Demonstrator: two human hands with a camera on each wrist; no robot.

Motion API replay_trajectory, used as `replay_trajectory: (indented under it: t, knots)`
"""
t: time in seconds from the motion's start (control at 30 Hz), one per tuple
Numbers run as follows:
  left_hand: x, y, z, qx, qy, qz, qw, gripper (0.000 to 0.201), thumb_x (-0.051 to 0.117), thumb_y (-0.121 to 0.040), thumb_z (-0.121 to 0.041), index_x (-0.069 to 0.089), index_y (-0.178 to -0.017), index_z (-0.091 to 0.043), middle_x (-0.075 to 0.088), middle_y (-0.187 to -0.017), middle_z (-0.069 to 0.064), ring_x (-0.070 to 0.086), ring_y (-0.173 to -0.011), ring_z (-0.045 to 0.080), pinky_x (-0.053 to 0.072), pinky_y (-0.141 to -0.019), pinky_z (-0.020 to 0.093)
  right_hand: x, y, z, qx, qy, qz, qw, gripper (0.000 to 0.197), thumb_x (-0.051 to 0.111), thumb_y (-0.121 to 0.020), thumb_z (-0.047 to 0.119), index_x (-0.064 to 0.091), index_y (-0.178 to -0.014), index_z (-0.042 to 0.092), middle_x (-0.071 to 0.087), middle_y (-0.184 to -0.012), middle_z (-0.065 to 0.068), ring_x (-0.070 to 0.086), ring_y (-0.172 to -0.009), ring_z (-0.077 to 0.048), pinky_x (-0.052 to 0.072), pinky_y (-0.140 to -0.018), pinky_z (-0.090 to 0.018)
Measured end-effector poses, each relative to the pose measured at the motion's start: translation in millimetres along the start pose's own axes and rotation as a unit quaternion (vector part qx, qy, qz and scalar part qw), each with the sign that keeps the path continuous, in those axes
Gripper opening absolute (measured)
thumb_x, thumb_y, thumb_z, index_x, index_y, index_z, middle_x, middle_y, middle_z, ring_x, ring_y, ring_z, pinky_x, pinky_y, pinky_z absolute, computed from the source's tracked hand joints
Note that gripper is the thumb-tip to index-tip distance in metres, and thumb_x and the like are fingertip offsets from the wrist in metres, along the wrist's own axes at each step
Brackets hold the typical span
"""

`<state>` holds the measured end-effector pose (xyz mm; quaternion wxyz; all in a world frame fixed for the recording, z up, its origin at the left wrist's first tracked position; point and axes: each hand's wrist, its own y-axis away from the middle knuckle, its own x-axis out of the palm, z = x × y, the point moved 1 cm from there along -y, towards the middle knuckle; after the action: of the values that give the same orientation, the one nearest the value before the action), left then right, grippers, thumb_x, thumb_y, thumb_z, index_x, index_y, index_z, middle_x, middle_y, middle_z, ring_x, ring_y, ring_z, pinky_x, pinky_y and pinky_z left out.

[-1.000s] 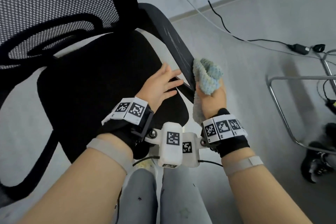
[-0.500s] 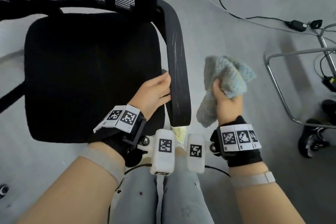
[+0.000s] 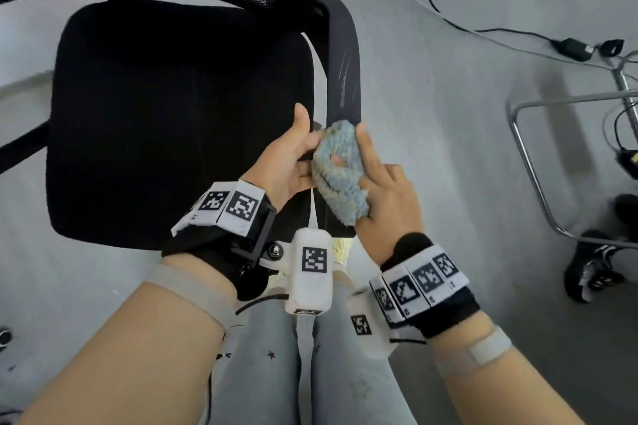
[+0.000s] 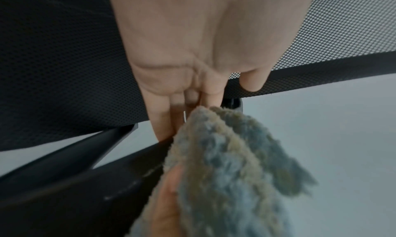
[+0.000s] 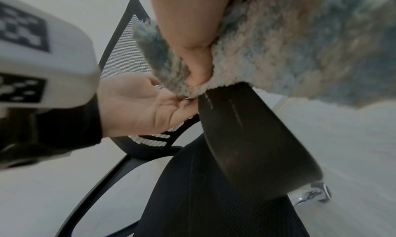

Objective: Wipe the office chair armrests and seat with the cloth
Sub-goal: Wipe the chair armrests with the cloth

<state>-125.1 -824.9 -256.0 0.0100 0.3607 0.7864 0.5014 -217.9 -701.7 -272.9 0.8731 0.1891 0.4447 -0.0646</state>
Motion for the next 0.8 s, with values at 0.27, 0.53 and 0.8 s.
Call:
replay_trajectory:
  t: [0.27,0.53,0.8]
  knots:
    - [-2.1,-0.4,-4.8,0.017,0.008,-0.022,1.0,0.071,0.014,-0.09,-0.061,0.045,-0.135,-0.015,0.054,-0.133,0.008,0.056,-0.116,0.023,0.048,-0.095,0.033,-28.2,-68.3,7.6,0.077,0.022,0.005,0.997,0.032,0.046,-0.088,0.021,0.057,-0.117,0.024,0.015,-0.154,0.018,0.043,-0.104,-0.027,0.04,-0.083,-0.038]
    - [-2.6,-9.0,-20.7,0.021,-0.012,0.0,1.0,0.076,0.016,-0.087,-0.066,0.058,-0.122,-0.013,0.057,-0.13,0.009,0.055,-0.118,0.029,0.044,-0.102,0.044,-0.2,13.6,-5.7,0.002,-0.004,-0.057,0.998,0.036,0.048,-0.08,0.027,0.06,-0.113,0.033,0.031,-0.142,0.017,0.042,-0.085,-0.021,0.049,-0.074,-0.04]
    - [-3.9,-15.7,-20.9,0.028,-0.035,-0.039,0.998,0.044,0.036,-0.095,-0.04,0.056,-0.119,-0.01,0.059,-0.122,0.015,0.062,-0.106,0.029,0.053,-0.087,0.036,-31.1,-73.5,0.6,0.088,-0.039,-0.068,0.993,0.049,0.047,-0.085,0.017,0.042,-0.133,0.023,0.052,-0.138,0.002,0.046,-0.103,-0.029,0.044,-0.09,-0.045]
